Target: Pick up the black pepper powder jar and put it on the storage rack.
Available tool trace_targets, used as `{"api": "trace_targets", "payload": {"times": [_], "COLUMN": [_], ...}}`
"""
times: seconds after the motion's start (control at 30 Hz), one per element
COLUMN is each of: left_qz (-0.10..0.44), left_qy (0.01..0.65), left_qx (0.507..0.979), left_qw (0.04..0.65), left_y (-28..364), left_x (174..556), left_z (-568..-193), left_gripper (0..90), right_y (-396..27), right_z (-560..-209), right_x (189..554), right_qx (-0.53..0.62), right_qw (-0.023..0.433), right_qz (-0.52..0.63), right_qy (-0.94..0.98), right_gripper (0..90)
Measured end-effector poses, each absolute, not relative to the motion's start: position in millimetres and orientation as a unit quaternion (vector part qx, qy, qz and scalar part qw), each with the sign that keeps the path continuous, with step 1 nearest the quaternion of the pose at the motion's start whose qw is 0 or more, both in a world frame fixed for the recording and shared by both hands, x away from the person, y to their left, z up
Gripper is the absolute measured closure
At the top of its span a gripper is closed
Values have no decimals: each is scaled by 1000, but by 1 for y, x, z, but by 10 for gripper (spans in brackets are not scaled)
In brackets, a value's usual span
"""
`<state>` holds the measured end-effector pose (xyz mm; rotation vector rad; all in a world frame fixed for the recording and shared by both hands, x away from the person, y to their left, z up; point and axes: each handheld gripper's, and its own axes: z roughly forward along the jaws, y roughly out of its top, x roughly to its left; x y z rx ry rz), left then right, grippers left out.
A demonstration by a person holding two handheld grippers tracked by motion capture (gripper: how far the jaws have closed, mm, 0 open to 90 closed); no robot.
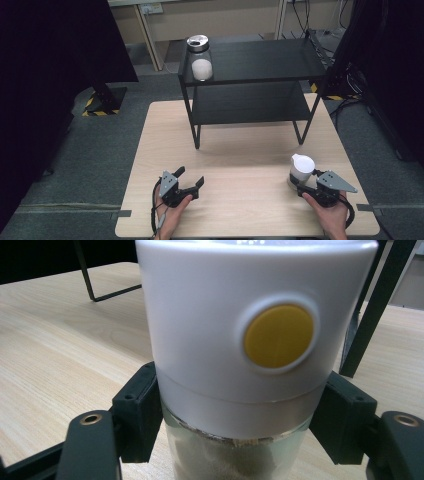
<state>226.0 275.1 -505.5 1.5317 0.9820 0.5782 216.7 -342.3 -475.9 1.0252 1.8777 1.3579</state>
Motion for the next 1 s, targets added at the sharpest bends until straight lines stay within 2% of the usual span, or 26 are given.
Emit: {"api": "trace_targets", "payload": {"times": [0.4,1.0], "left_qz": [247,250], "left_qy": [419,421], "left_qx": [655,653], "left_qw": [578,578], "left_y": [275,274], "left_x": [226,225], "left_z": [-505,-506], "left_gripper": [111,112], "right_y": [-346,-346], "right_z": [-477,-451], "right_x": [215,205], "right_qx": [407,359], "right_qw": [285,323], "right_qz": [525,549], "right_qy": [691,682], "right_gripper": [310,310]}}
